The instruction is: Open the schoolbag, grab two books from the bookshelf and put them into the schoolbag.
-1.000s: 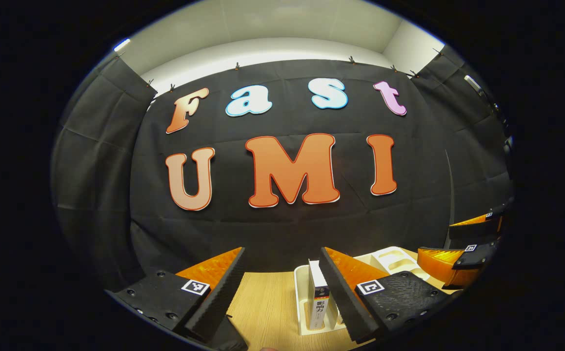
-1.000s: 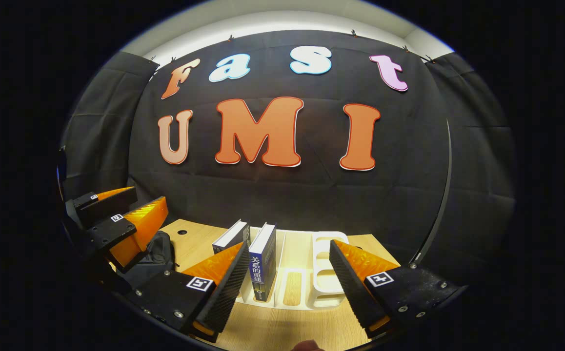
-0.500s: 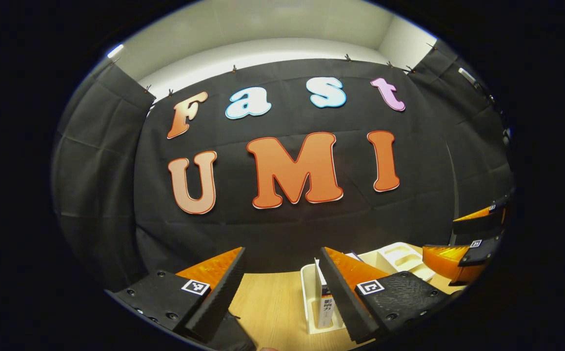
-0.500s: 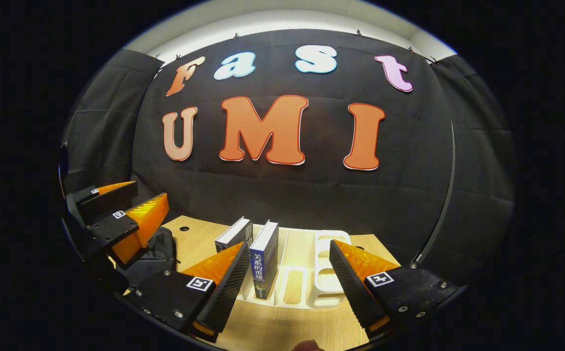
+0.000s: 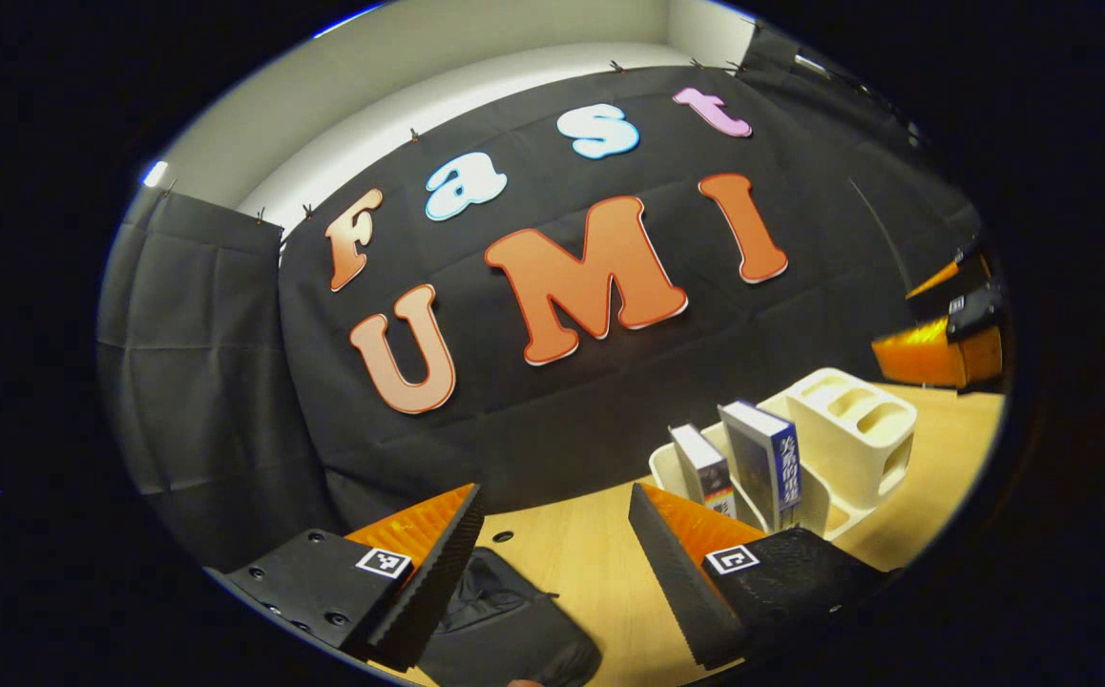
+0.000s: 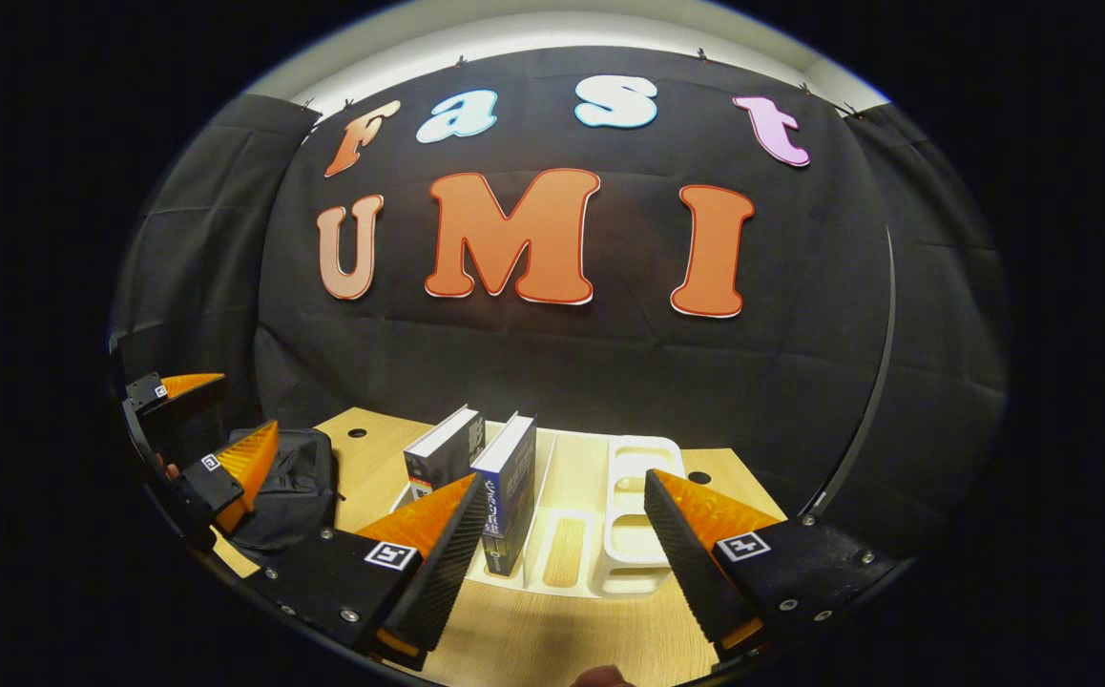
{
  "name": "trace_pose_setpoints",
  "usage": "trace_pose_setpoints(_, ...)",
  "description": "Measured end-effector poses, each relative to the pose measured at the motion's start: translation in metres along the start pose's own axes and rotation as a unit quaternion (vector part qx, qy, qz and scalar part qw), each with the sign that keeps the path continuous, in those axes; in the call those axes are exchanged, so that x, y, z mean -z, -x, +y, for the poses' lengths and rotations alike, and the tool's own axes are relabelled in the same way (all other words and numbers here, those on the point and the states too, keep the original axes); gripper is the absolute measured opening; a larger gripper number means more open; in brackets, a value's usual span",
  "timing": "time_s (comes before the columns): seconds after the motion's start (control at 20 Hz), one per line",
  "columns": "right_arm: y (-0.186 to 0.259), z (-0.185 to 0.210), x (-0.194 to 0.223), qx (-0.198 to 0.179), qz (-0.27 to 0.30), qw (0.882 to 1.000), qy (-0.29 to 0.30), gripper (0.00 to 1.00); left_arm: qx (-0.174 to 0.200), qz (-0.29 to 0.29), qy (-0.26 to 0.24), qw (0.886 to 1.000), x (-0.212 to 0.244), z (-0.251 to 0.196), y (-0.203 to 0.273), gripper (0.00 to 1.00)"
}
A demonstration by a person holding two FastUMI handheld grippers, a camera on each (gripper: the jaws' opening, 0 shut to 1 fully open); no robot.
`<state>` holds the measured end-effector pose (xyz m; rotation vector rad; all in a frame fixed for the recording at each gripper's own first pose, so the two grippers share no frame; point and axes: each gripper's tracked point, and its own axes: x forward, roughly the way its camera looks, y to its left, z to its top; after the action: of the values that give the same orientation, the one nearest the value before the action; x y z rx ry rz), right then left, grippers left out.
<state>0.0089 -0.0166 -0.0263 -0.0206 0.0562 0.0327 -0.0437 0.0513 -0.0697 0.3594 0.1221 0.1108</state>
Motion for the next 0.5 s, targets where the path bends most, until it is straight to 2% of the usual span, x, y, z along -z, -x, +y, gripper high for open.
trace_pose_setpoints(0.25, -0.005, -0.005, 0.007, 0.0, 0.004, 1.0, 0.001, 0.98, 0.007, 0.059, -0.103, 0.993, 0.075, 0.008, 0.012, 0.96)
trace_pose_setpoints(0.5, -0.009, -0.008, 0.014, 0.005, 0.011, 1.0, 0.006, 0.98, 0.025, 0.11, -0.207, 0.972, 0.145, 0.011, 0.024, 0.96)
